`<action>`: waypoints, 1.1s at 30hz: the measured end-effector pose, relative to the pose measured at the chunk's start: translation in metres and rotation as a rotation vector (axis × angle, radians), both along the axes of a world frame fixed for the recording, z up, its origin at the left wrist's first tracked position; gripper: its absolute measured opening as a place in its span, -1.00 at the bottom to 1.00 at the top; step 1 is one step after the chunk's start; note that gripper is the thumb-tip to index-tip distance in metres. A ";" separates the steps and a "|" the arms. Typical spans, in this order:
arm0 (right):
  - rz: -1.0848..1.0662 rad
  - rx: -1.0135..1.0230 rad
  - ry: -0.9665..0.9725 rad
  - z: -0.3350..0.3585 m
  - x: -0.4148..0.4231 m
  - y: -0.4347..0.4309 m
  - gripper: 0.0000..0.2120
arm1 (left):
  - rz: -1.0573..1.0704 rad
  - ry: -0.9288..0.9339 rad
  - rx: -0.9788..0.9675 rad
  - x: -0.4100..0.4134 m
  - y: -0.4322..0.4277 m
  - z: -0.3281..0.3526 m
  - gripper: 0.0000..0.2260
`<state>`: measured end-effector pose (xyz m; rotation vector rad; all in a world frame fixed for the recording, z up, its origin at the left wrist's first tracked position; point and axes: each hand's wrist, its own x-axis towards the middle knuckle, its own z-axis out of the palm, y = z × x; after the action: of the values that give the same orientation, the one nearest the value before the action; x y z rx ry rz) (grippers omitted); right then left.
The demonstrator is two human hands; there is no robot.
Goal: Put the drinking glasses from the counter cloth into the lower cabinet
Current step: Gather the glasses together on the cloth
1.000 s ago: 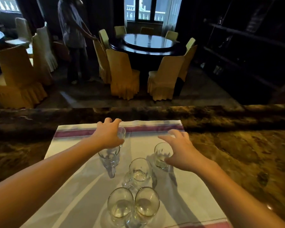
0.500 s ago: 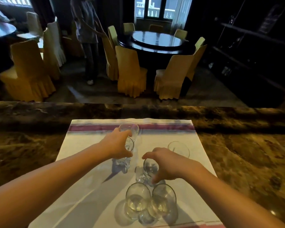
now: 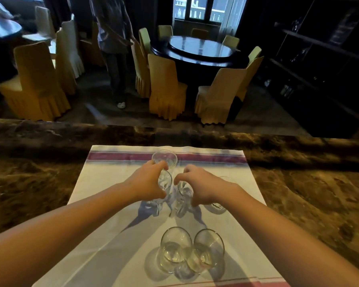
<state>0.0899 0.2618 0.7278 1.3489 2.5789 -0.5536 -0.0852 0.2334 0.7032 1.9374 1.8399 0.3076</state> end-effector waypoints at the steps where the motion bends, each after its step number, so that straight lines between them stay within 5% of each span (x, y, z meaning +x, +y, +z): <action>1: 0.008 0.007 0.007 0.000 -0.001 0.004 -0.32 | 0.004 -0.008 0.006 0.000 0.000 0.000 -0.37; 12: 0.002 -0.052 0.026 0.005 0.019 0.030 -0.27 | 0.045 -0.102 0.057 0.025 -0.001 -0.005 -0.33; 33: 0.165 -0.032 0.032 0.014 0.044 -0.019 -0.28 | -0.005 -0.009 -0.037 0.034 -0.035 0.015 -0.35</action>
<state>0.1340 0.2427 0.7414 1.1131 2.6626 -0.5896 -0.0514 0.1982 0.7183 1.9125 1.8217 0.2784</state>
